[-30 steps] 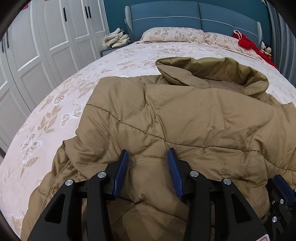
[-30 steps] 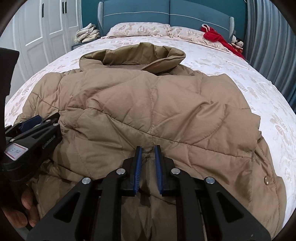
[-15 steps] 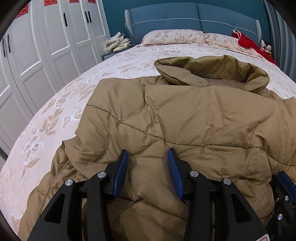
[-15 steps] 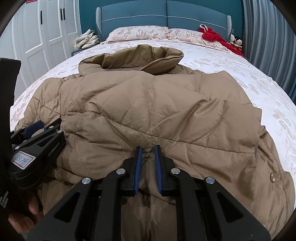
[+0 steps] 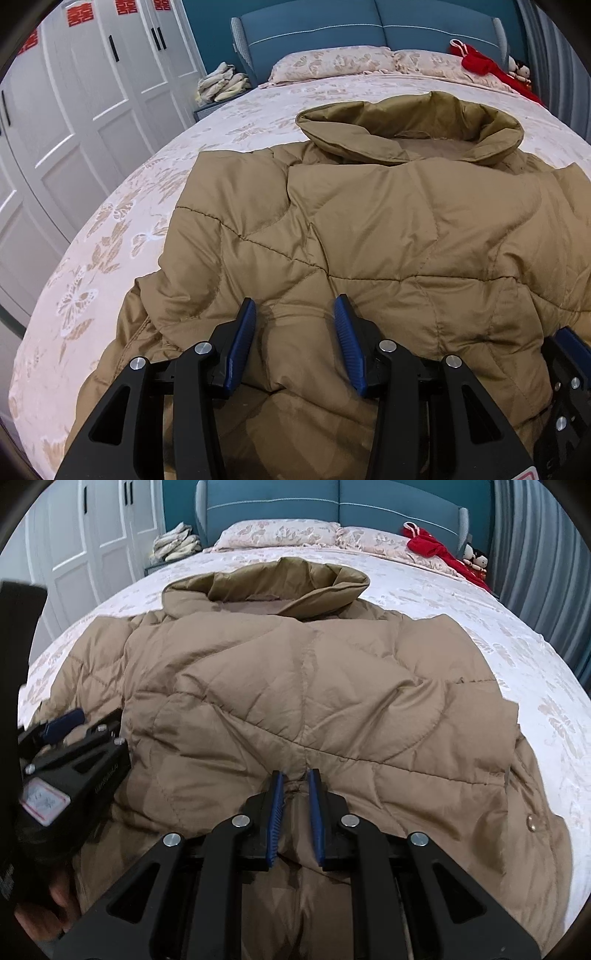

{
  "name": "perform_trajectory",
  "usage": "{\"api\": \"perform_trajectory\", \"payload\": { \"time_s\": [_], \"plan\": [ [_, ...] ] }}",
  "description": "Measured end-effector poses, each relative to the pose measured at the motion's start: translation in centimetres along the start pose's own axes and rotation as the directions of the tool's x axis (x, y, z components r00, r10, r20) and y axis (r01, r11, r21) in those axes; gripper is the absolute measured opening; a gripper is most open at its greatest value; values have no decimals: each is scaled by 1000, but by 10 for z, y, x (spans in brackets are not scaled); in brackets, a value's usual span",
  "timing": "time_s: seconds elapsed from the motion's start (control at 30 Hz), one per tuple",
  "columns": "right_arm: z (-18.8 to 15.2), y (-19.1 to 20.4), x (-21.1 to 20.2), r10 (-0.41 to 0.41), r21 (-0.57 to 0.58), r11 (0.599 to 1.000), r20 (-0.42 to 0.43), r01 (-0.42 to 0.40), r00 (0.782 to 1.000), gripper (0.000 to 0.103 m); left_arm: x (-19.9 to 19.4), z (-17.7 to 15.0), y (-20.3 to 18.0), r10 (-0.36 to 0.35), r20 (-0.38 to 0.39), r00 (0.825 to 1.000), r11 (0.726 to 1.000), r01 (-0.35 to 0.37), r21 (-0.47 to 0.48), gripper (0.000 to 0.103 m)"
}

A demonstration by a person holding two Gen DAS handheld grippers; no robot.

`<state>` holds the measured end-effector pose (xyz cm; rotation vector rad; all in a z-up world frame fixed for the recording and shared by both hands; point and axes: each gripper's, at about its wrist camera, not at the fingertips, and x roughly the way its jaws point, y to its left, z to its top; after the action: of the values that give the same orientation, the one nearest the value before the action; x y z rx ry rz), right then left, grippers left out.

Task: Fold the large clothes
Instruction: 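Grasp the jacket hem at its center with both grippers, then lift the hem with both grippers and fold it up toward the collar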

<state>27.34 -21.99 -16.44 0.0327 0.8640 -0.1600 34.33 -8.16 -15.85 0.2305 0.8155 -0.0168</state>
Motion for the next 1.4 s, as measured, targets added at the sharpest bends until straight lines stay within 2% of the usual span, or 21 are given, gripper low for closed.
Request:
{"api": "perform_trajectory", "payload": {
  "time_s": [0.1,0.13,0.17,0.23,0.33,0.4,0.47,0.5,0.57,0.6,0.67,0.8,0.83,0.87,0.9,0.93,1.0,1.07,1.13,1.4],
  "plan": [
    [2,-3,-10,30,-24,999,-51,-31,998,14,-6,4,11,-52,-20,998,999,52,-18,45],
    [3,-6,-16,56,-19,998,-70,-57,996,15,-10,6,17,-80,-28,996,996,80,-30,49],
    [5,-12,-22,86,-5,996,-79,-87,993,20,-14,8,24,-118,-36,992,992,116,-51,52],
    [10,-25,-35,135,38,991,-73,-132,988,29,-24,20,48,-202,-33,979,971,196,-137,55],
    [37,-58,-51,201,146,969,-10,-197,980,33,-27,49,72,-272,-1,962,934,264,-240,55],
    [57,-74,-48,243,224,945,13,-240,970,35,-19,74,77,-340,-3,940,896,323,-306,55],
    [82,-93,-34,306,346,886,60,-307,950,36,-1,99,74,-422,-14,906,842,386,-377,56],
    [91,-99,-27,319,385,865,76,-323,945,37,6,106,71,-445,-21,895,826,401,-396,56],
    [112,-101,-8,321,424,845,82,-325,943,40,31,124,57,-464,-71,883,817,395,-421,56],
    [122,-100,2,315,432,844,81,-318,946,41,39,129,50,-465,-87,881,819,391,-419,56],
    [136,-95,21,343,445,828,78,-340,936,40,55,137,38,-452,-114,885,832,372,-412,56],
    [145,-101,61,382,550,758,60,-350,922,38,77,148,22,-410,-141,901,864,334,-377,51],
    [144,-102,69,391,565,748,48,-347,919,25,80,149,18,-406,-153,901,872,333,-358,36],
    [144,-102,75,398,567,747,36,-346,917,7,84,149,15,-405,-167,899,880,334,-339,23],
    [143,-101,77,408,562,748,31,-353,913,7,87,147,13,-403,-178,898,884,331,-331,22],
    [140,-101,75,410,547,754,41,-364,911,5,89,144,12,-398,-181,899,888,328,-323,18],
    [134,-99,68,379,493,796,44,-350,924,4,90,137,12,-382,-166,909,900,326,-291,14],
    [126,-97,67,330,436,846,25,-307,944,3,90,128,8,-355,-145,924,919,316,-236,14],
    [119,-94,78,306,399,874,-13,-276,952,3,90,120,3,-334,-125,934,931,307,-199,14],
    [103,-72,91,201,273,943,-19,-188,979,0,95,107,-17,-237,-66,969,968,230,-105,18]
  ]
}}
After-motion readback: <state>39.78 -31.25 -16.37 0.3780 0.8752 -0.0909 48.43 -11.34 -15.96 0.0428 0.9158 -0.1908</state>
